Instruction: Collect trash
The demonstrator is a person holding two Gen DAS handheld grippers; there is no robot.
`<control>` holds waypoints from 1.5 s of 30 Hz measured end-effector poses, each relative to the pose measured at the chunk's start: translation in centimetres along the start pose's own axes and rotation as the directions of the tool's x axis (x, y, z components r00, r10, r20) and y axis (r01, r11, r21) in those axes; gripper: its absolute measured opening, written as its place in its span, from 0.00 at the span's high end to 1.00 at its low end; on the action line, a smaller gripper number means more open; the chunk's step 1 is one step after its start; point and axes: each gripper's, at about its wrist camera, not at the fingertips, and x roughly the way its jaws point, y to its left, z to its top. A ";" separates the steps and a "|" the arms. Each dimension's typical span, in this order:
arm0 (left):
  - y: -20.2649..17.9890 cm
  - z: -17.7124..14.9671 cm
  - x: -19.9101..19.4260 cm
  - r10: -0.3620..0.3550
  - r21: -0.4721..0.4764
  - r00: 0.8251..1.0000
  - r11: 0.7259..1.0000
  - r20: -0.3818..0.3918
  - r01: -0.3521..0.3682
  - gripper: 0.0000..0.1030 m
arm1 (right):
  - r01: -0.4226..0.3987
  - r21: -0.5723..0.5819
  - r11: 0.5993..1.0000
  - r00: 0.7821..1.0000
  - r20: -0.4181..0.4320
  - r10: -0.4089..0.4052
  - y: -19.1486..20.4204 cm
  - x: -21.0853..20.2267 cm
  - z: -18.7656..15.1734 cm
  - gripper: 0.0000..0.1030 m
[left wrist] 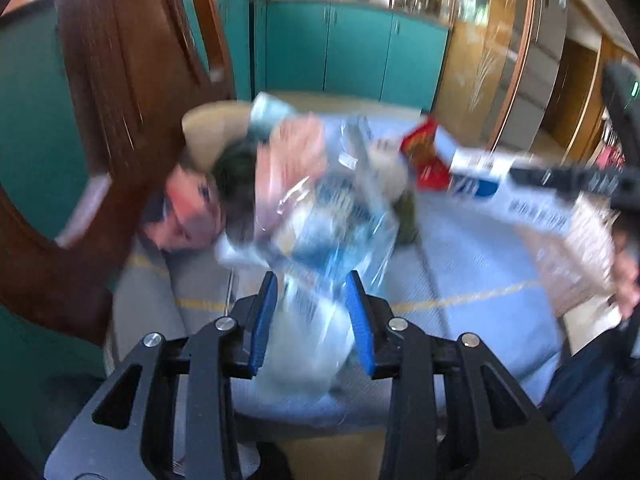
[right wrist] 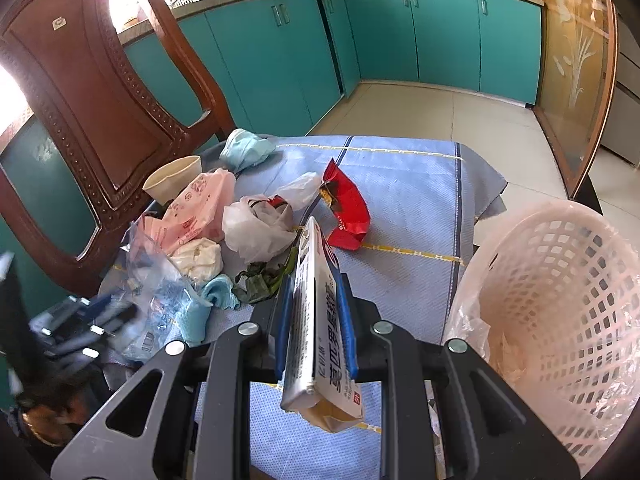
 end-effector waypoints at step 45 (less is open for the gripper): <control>0.0 3.6 -8.7 -0.008 0.018 0.962 1.000 0.273 0.003 0.94 | 0.016 0.085 0.996 0.989 0.143 -0.028 -3.1 -4.0 0.2 0.78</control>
